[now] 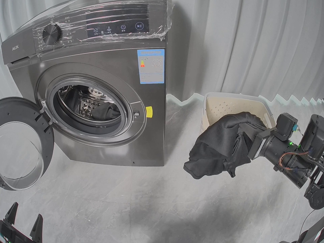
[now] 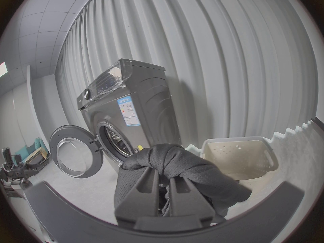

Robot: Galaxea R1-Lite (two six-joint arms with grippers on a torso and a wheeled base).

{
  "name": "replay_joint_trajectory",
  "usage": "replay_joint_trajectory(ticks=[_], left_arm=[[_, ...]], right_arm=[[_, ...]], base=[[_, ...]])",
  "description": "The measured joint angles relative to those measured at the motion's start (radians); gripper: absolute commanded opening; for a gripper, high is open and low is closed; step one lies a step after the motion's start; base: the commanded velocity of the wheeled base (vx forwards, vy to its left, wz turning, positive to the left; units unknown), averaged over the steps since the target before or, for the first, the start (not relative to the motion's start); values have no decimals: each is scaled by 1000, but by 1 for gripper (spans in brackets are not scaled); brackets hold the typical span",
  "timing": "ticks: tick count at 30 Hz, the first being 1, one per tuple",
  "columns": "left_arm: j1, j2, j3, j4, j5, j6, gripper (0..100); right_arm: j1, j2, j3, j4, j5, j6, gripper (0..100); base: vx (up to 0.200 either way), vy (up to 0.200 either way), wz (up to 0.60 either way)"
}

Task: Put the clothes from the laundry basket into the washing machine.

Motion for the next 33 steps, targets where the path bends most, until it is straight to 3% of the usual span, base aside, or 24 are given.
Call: replay_joint_trajectory(ticks=[21, 33], left_arm=[[0, 0, 0, -1, 0, 0, 100], [1, 0, 0, 0, 0, 0, 100]], right_arm=[[6, 0, 0, -1, 1, 0, 0], [8, 0, 1, -1, 2, 0, 0]], base=[[0, 200, 0], [0, 0, 0]])
